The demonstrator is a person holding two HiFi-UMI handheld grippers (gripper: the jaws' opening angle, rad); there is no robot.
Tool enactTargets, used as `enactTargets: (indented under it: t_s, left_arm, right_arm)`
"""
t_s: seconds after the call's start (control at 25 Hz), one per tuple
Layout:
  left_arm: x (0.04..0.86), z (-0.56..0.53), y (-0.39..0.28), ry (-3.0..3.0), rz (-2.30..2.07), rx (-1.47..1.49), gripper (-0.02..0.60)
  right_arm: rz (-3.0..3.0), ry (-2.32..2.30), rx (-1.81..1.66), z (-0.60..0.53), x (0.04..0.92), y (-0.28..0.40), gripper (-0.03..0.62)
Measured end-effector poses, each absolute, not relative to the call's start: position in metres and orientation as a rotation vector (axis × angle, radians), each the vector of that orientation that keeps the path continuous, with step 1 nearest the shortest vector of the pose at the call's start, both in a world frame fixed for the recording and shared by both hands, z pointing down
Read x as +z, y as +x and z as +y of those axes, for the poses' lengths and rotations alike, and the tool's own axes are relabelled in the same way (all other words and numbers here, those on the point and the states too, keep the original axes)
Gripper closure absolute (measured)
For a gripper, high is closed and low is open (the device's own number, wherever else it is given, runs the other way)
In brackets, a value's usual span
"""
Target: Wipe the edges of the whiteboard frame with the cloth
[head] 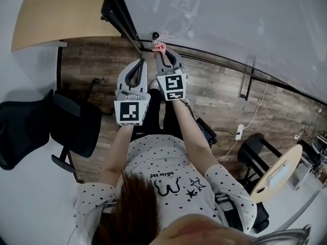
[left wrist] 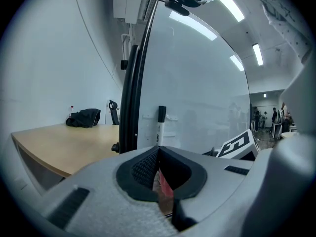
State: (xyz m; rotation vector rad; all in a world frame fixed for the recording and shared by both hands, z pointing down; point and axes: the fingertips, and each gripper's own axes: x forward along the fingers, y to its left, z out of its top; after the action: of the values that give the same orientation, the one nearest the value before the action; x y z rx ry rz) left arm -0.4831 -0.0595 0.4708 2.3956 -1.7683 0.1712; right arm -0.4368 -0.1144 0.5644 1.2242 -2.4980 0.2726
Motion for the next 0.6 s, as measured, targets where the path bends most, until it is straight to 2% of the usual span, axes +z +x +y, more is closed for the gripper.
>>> enactTargets:
  t_s: [0.6]
  left_arm:
    - [0.471, -0.064, -0.479, 2.406, -1.753, 0.171, 0.566]
  right_arm:
    - [-2.498, 1.276, 0.263, -0.127, 0.558, -0.432, 0.563]
